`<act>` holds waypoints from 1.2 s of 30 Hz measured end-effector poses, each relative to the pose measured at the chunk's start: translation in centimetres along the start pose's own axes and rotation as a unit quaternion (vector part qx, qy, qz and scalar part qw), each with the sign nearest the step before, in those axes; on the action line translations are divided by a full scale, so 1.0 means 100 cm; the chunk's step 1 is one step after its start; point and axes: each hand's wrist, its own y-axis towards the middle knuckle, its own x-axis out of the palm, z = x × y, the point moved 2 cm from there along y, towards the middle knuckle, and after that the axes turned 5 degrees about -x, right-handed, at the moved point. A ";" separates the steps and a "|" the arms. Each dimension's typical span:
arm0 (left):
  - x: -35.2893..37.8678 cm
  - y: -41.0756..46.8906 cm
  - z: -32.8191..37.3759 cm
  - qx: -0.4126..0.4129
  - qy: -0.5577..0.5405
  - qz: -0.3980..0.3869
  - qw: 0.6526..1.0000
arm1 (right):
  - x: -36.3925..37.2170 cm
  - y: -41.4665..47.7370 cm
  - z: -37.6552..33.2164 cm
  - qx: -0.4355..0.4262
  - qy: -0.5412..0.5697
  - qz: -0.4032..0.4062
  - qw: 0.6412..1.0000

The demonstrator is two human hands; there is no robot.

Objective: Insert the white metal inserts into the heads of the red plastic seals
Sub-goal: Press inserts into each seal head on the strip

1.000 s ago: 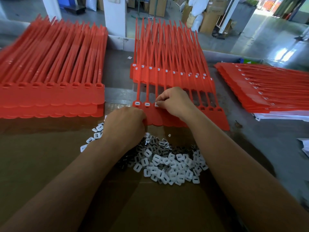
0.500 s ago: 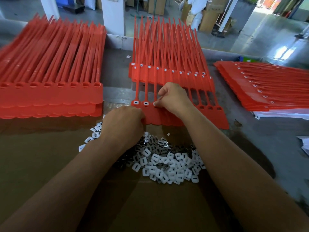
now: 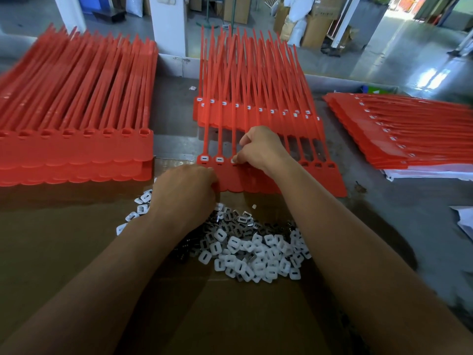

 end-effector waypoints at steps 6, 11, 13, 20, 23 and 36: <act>-0.001 0.000 0.000 0.003 0.007 -0.006 1.000 | 0.005 -0.004 0.003 -0.035 -0.028 0.013 0.999; -0.001 0.000 0.000 -0.001 0.008 -0.004 1.000 | -0.001 -0.018 0.004 -0.077 0.010 -0.017 0.997; -0.002 0.000 0.001 -0.001 0.008 -0.004 1.000 | -0.006 -0.027 0.004 -0.088 0.035 -0.023 0.995; -0.003 0.000 0.002 -0.016 0.001 -0.019 1.000 | -0.019 -0.083 -0.008 -0.156 -0.019 -0.203 0.967; -0.004 0.000 0.002 -0.022 -0.002 -0.022 1.000 | -0.015 -0.099 -0.016 -0.174 -0.047 -0.260 0.949; -0.003 0.000 0.002 -0.019 -0.007 -0.021 1.000 | -0.005 -0.108 -0.020 -0.160 -0.086 -0.298 0.937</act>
